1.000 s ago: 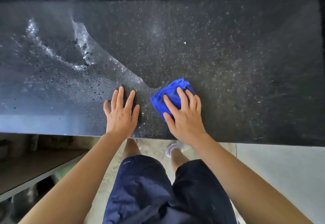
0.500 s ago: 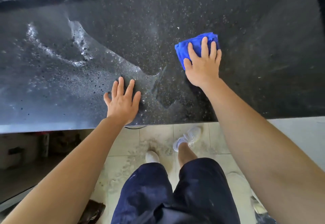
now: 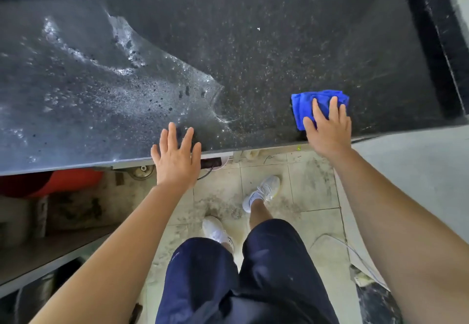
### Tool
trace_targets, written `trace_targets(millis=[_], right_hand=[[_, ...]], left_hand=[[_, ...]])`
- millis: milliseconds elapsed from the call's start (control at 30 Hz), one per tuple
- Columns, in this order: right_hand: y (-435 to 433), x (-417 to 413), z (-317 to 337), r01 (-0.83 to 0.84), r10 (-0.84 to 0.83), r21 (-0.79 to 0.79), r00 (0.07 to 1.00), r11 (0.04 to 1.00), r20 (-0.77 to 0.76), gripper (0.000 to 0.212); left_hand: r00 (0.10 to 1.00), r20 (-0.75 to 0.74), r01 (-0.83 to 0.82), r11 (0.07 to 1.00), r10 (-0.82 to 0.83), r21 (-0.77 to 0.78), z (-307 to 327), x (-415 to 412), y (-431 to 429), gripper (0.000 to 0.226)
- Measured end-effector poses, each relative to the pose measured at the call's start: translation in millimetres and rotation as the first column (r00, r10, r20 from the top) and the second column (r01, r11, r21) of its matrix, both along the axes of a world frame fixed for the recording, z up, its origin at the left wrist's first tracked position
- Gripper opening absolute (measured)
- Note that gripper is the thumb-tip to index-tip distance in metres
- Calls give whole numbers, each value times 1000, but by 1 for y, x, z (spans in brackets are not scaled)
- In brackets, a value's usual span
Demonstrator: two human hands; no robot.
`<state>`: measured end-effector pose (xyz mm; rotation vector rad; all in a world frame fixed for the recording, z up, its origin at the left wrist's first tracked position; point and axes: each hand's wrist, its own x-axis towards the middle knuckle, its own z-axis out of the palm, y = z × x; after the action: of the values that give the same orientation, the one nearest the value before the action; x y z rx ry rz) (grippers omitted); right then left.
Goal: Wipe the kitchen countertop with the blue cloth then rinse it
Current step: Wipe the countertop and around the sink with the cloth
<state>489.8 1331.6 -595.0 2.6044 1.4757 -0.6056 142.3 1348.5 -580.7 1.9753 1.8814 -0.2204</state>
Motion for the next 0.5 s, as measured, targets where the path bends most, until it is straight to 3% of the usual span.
trace_targets(millis=[100,300,433,500], right_hand=[[-5,-54,2,39,-40,-9,999,999,-18,57],[-8,-180,2,-304,304,11,949,953,-90,57],[-2,-145,12,-405,402,-26,912,914,-80,58],[-3,-107,14,-336,332,-43,940,941,-78,58]], left_hand=[[999,-27,18,997,-20,-70,-5,-9,-9,53],[989,-95,100,983,-116,-155,3,-18,0,53],[993,-85,64,980,-81,-187,8,-12,3,55],[995,-78,51,984,-66,-172,6,-11,0,55]])
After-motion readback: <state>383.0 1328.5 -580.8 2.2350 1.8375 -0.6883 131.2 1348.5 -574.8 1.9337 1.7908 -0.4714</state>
